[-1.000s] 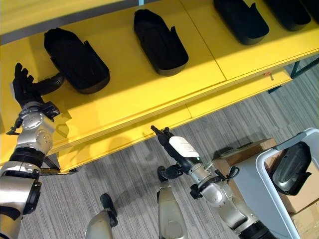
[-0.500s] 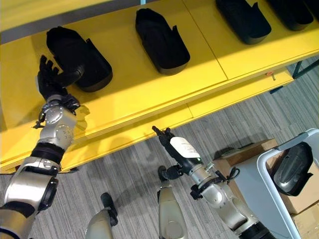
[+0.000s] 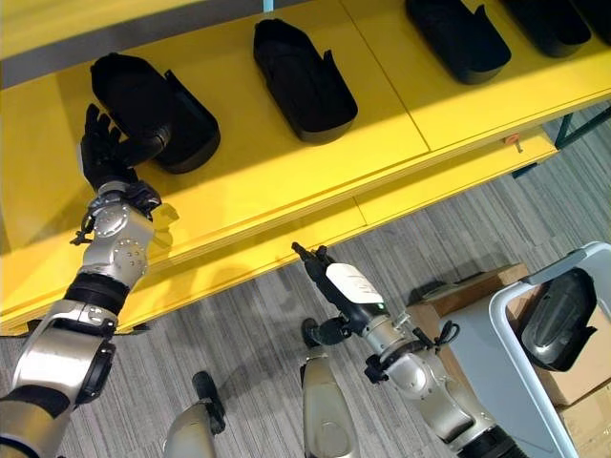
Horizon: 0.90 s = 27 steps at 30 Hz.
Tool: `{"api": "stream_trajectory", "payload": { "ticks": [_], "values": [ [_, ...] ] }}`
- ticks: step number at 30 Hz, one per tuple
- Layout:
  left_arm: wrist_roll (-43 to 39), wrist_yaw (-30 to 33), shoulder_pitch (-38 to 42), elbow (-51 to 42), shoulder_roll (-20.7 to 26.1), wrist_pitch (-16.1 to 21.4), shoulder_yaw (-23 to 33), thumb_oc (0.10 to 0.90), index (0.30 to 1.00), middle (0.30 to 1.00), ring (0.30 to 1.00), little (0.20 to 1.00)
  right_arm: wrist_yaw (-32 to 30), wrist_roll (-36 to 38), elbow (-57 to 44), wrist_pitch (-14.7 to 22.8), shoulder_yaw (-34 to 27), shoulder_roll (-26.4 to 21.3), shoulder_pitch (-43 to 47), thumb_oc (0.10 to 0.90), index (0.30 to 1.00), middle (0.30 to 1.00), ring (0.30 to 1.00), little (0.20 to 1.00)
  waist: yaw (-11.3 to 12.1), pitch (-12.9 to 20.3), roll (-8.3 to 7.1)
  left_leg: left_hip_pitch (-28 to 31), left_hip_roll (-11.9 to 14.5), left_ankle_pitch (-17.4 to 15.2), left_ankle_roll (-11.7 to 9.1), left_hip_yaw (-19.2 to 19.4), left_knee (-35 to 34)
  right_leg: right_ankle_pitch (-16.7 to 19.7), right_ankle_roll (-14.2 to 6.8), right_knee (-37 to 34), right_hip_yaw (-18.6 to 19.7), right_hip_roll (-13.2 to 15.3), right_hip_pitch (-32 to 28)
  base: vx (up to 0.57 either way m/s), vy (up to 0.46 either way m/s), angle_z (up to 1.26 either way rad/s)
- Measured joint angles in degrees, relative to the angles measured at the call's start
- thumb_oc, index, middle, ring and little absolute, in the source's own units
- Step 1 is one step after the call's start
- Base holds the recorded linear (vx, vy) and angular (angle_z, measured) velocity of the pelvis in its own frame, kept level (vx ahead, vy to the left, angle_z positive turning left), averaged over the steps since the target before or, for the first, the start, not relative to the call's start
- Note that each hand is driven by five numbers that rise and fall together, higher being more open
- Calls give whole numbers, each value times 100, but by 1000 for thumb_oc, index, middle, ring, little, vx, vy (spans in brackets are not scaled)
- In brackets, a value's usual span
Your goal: Move parts from the plastic box to the shelf.
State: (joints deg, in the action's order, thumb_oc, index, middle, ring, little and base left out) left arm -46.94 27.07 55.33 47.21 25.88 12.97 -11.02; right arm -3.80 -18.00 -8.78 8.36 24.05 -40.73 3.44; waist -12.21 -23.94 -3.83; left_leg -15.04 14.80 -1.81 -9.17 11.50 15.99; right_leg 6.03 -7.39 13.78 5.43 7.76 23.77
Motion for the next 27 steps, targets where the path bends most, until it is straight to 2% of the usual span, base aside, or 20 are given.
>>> {"api": "stream_trajectory", "payload": {
  "ticks": [8, 11, 22, 27],
  "values": [
    [41, 60, 311, 508, -60, -18, 22, 900, 1000, 1000, 1000, 1000, -47, 1, 0, 0, 2, -13, -77, 900, 1000, 1000, 1000, 1000, -34, 8, -3, -3, 10, -18, -11, 68, 28, -24, -12, 95, 86, -28, 97, 1, -10, -5],
    [445, 245, 549, 878, -204, -55, 35, 900, 1000, 1000, 1000, 1000, -51, 4, 0, 0, 3, -23, -76, 900, 1000, 1000, 1000, 1000, -32, 15, -14, -16, 22, -52, -19, 95, 98, -62, -43, 140, 142, -46, 130, 1, -8, -5],
    [1372, 639, 1055, 1558, -486, -471, 30, 900, 1000, 1000, 1000, 1000, -127, 5, -1, -1, 256, -58, -12, 900, 1000, 1000, 1000, 1000, -41, 73, -63, -100, 36, -149, -13, 111, 290, -69, -60, 148, 200, -57, 175, 0, 0, 0],
    [1966, 779, 1073, 1778, -509, -816, -103, 900, 1000, 1000, 1000, 1000, -176, 15, 0, 0, 431, -65, -6, 900, 1000, 1000, 1000, 1000, -64, 308, -207, -101, 64, -194, -34, 152, 316, -69, -62, 146, 221, -82, 186, -3, -13, -5]
  ]
}}
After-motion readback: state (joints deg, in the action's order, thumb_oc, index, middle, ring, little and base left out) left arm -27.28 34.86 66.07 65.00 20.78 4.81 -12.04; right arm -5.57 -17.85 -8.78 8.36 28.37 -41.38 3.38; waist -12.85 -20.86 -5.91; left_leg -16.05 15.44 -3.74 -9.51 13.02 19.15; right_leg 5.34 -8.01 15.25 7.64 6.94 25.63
